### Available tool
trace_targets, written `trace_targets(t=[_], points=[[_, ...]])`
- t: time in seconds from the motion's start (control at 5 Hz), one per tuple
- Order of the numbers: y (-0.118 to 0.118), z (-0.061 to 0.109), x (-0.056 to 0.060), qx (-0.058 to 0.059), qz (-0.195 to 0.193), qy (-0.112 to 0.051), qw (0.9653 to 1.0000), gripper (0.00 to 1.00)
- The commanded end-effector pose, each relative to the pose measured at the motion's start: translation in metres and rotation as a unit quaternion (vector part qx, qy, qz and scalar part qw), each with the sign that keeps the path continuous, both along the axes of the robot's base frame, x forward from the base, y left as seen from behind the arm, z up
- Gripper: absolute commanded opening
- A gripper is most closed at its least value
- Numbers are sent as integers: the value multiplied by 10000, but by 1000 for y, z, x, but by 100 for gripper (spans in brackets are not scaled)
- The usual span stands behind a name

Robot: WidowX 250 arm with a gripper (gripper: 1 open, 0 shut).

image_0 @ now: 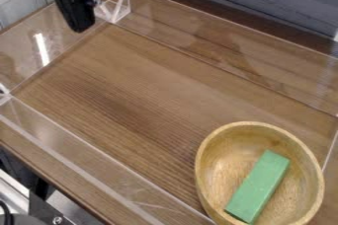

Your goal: Remove the green block from inside the brown bowl and put it on the table

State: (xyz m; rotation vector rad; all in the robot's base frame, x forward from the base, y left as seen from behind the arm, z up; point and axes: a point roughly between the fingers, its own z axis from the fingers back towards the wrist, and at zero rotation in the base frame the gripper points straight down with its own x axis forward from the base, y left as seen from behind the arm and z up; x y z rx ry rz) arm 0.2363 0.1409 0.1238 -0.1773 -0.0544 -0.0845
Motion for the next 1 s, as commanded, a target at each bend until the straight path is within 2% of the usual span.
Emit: trace_targets(t=[0.0, 0.4, 0.6, 0.8], points=[[20, 3, 10, 226, 78, -243, 9994, 0], [38, -24, 19, 212, 286, -133, 9993, 0], [8, -21, 18, 166, 206, -103, 9996, 0], [-9, -21, 18, 148, 190, -85, 9997, 0]])
